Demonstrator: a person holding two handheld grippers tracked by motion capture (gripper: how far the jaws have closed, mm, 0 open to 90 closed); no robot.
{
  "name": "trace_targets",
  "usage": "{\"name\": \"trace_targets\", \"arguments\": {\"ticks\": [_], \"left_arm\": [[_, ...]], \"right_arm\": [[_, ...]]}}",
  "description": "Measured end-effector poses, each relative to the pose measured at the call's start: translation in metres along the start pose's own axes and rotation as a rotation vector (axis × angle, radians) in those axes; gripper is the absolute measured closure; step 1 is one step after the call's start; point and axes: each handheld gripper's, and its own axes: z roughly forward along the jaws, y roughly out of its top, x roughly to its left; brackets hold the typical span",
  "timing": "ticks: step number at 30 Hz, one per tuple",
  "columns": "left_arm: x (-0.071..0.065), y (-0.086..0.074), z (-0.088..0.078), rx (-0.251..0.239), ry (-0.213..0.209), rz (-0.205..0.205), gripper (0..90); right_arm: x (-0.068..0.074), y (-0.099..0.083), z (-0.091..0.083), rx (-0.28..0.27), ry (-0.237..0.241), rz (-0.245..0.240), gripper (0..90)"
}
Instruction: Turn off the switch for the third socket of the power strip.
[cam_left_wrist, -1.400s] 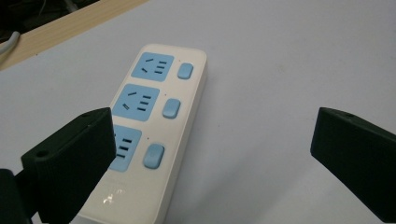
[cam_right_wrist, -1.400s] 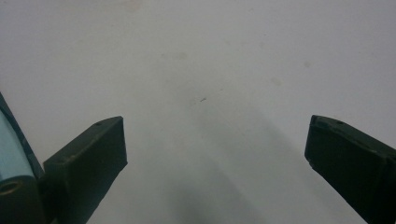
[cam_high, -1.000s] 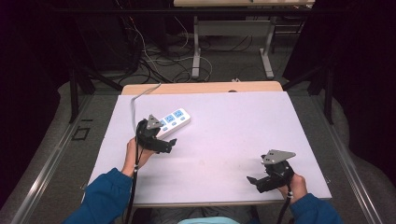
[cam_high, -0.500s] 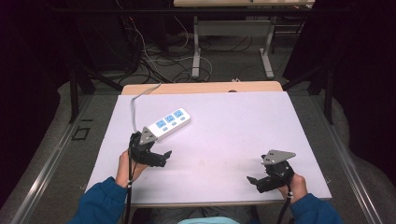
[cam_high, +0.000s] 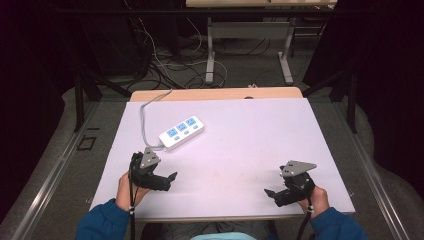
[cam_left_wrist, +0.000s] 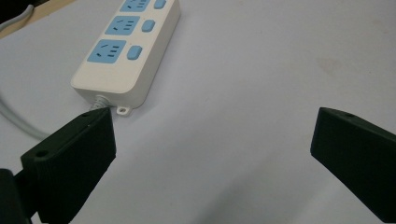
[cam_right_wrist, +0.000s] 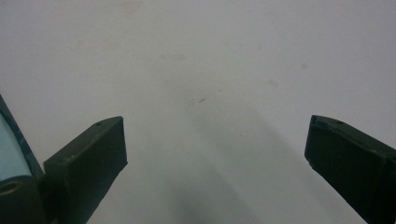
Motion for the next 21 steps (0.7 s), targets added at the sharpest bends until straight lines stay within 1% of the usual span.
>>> {"name": "trace_targets", "arguments": {"ticks": [1,2,3,6,7,9,10,12,13,14,16,17,19,20,21], "left_arm": [[0.0,-0.001,-0.001,-0.003,0.006,0.006,0.0],[-0.001,-0.002,-0.002,-0.004,0.003,0.004,0.0],[-0.001,-0.003,-0.004,-0.007,0.005,0.003,0.0],[-0.002,-0.007,-0.007,-0.009,0.005,0.008,0.0],[-0.001,-0.009,-0.009,-0.009,0.0,0.017,0.0],[-0.003,-0.013,-0.01,-0.012,-0.005,0.012,0.0],[-0.003,-0.014,-0.011,-0.007,-0.005,0.018,0.0],[-0.004,-0.017,-0.013,-0.004,-0.005,0.022,0.0],[-0.005,-0.018,-0.014,-0.005,-0.011,0.011,0.0],[-0.004,-0.019,-0.015,-0.002,-0.007,0.022,0.0],[-0.004,-0.022,-0.017,-0.006,-0.001,0.025,0.0],[-0.004,-0.024,-0.018,-0.005,-0.001,0.027,0.0],[-0.004,-0.026,-0.02,-0.012,0.001,0.027,0.0],[-0.004,-0.027,-0.021,-0.011,0.0,0.026,0.0],[-0.006,-0.029,-0.022,-0.014,-0.009,0.012,0.0]], "right_arm": [[0.0,0.0,0.0,0.0,0.0,-0.002,5.0],[0.0,0.0,0.0,0.0,0.001,-0.002,5.0],[0.001,0.0,0.001,-0.006,-0.006,0.009,5.1],[0.0,0.0,0.0,-0.001,-0.003,-0.001,5.0],[0.0,0.0,0.0,0.0,-0.001,-0.002,5.0],[0.0,0.0,0.0,-0.003,-0.004,0.0,5.0],[0.001,0.0,0.001,-0.006,-0.006,0.009,5.1],[0.001,0.0,0.001,-0.007,-0.009,0.0,5.1],[0.001,0.0,0.001,-0.006,-0.01,0.006,5.1],[0.001,0.0,0.001,-0.005,-0.011,0.01,5.1],[0.001,0.0,0.001,-0.007,-0.009,0.004,5.1],[0.001,0.0,0.001,-0.006,-0.01,0.009,5.1],[0.001,0.0,0.001,-0.007,-0.009,0.005,5.1],[0.002,0.0,0.001,-0.006,-0.01,0.011,5.1],[0.002,0.0,0.001,-0.007,-0.01,0.01,5.1]]}}
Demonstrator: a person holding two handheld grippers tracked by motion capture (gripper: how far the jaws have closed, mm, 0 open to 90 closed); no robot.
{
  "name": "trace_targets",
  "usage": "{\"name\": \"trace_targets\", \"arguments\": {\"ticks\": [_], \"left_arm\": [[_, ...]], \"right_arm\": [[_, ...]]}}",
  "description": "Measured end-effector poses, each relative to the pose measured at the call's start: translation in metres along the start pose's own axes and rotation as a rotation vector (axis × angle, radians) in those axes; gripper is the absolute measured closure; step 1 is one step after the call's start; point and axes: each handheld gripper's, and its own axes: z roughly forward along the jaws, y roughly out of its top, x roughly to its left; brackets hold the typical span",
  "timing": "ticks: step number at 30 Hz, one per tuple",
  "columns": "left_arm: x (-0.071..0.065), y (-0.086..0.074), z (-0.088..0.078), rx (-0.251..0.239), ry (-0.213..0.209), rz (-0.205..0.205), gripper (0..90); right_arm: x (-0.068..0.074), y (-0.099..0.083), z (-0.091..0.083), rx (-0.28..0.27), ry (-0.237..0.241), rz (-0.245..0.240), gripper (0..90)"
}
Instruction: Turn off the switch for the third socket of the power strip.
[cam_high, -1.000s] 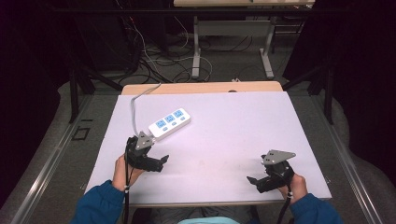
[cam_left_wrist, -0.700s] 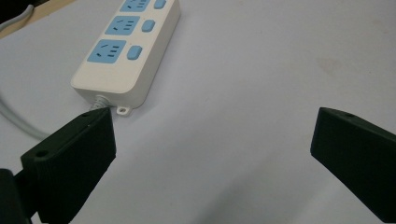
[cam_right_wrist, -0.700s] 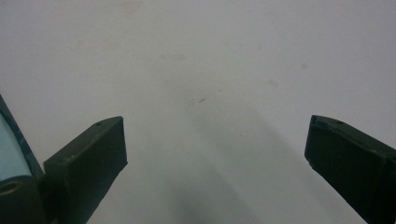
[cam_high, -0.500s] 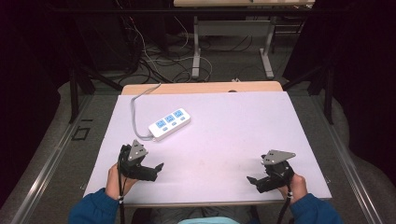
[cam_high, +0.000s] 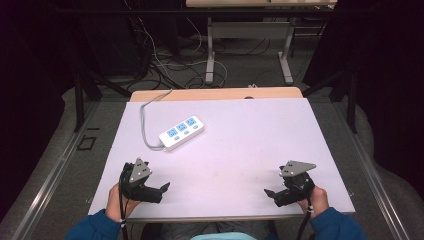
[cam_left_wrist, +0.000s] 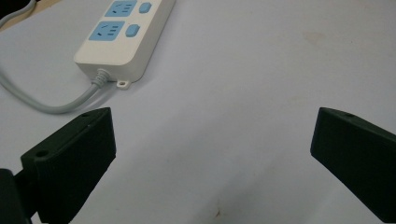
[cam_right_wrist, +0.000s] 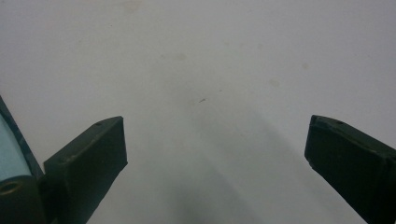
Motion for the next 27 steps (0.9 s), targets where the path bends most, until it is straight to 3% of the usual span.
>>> {"name": "trace_targets", "arguments": {"ticks": [5,9,10,16,17,27], "left_arm": [[0.0,-0.004,-0.007,-0.005,0.015,0.019,0.0],[-0.003,-0.008,-0.009,-0.004,0.007,0.001,0.0],[-0.003,-0.008,-0.01,-0.007,0.01,0.018,0.0],[-0.007,-0.013,-0.013,-0.021,0.003,0.017,0.0],[-0.007,-0.013,-0.014,-0.017,0.009,0.033,0.0],[-0.011,-0.017,-0.016,-0.014,-0.005,0.019,0.0]], "right_arm": [[0.0,0.0,0.0,-0.001,0.004,0.001,5.1],[0.0,0.0,0.0,0.002,-0.002,0.0,5.1],[0.0,0.0,0.0,0.001,-0.002,-0.001,5.1],[0.0,0.0,0.0,0.002,-0.005,-0.001,5.1],[0.0,0.0,0.0,0.002,0.0,-0.004,5.1],[0.0,0.0,0.0,0.008,0.0,-0.003,5.1]]}}
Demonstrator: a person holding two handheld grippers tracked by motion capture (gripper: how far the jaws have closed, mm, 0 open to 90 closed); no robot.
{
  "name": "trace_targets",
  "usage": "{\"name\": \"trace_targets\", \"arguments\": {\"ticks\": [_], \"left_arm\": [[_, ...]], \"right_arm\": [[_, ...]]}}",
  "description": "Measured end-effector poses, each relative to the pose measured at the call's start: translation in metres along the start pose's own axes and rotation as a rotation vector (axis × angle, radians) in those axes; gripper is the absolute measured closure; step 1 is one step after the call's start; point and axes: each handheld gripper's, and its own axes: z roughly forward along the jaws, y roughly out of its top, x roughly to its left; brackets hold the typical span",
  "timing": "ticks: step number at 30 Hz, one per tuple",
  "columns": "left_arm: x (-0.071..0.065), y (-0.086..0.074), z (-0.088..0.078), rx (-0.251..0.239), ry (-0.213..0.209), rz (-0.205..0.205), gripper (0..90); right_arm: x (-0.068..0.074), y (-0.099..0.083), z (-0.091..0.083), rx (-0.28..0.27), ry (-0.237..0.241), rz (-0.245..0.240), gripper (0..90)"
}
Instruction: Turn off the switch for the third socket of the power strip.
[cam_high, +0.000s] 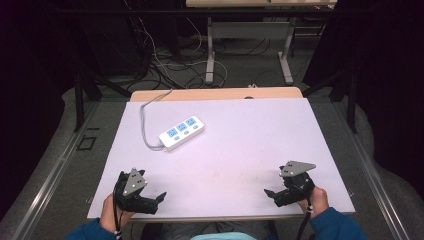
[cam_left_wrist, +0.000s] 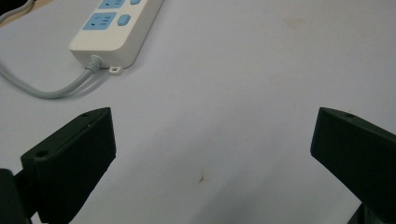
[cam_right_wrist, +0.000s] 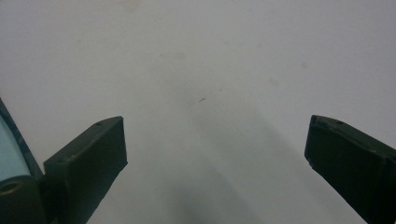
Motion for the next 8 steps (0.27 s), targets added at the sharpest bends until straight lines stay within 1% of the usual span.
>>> {"name": "trace_targets", "arguments": {"ticks": [2,3,5,6,7,8], "left_arm": [[0.0003,0.0002,0.0,0.003,-0.004,0.002,0.0],[0.0009,0.0005,-0.0001,0.007,0.0,0.011,0.0],[0.0012,0.0004,0.0005,0.007,-0.001,0.01,0.0],[0.0013,0.0004,0.0006,0.007,0.0,0.011,0.0],[0.0014,0.0004,0.0009,0.005,0.001,0.01,0.0],[0.0007,0.0001,0.0016,0.005,-0.007,-0.004,0.0]], "right_arm": [[0.0,-0.0002,0.0004,-0.004,0.002,0.001,5.1],[-0.0001,-0.0001,-0.0001,0.0,0.0,0.0,5.1],[0.0001,-0.0004,0.0006,-0.017,-0.007,0.004,5.1],[0.0002,-0.0004,0.0005,-0.017,-0.006,0.005,5.1],[0.0,-0.0005,0.0004,-0.016,-0.004,0.003,5.1],[-0.0002,-0.0005,0.0005,-0.018,-0.002,0.0,5.1]]}}
